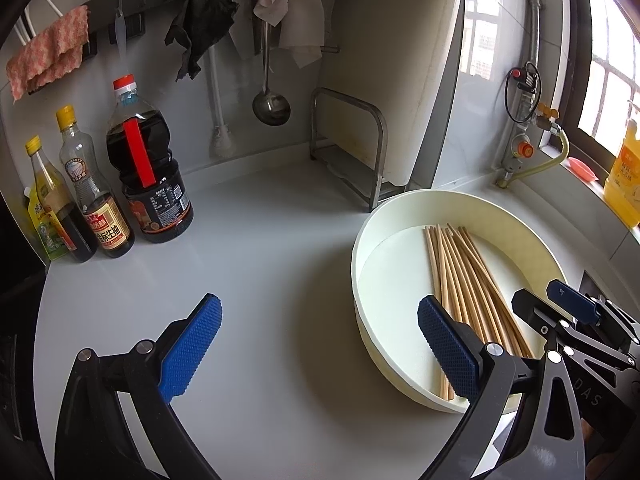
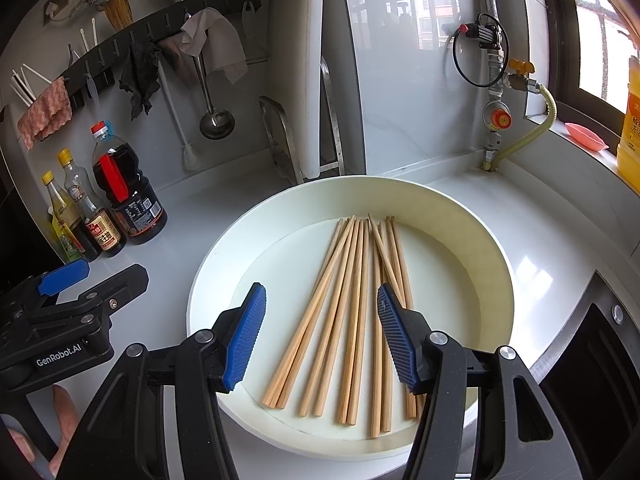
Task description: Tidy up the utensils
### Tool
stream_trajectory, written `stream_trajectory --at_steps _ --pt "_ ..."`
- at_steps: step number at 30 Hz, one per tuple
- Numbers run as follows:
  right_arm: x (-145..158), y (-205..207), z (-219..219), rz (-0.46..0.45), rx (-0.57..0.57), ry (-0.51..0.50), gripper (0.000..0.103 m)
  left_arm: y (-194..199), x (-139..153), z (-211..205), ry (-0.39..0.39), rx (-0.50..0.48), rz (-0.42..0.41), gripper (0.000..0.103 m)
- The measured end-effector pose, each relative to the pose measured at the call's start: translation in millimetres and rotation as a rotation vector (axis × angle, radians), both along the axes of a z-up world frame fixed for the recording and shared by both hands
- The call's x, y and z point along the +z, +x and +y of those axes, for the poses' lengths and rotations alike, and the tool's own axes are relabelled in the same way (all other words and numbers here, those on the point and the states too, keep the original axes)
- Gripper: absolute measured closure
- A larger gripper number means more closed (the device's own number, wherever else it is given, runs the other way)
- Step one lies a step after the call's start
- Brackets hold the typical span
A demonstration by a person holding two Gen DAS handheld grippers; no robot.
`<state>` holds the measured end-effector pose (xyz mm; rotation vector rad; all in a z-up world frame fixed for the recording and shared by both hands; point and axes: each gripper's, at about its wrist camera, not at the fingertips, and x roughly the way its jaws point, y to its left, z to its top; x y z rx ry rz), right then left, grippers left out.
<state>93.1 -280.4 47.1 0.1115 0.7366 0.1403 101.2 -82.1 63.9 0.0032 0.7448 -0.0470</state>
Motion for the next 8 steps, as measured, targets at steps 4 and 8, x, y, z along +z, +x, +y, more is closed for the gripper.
stream_trajectory --at_steps 4,8 --pt "-0.3 -0.4 2.0 -0.001 0.003 0.000 0.047 -0.7 -1.1 2.0 0.001 0.005 0.003 0.006" --pt "-0.4 -0.7 3.7 -0.006 0.001 -0.001 0.045 -2.0 -1.8 8.1 0.005 0.012 0.006 0.006"
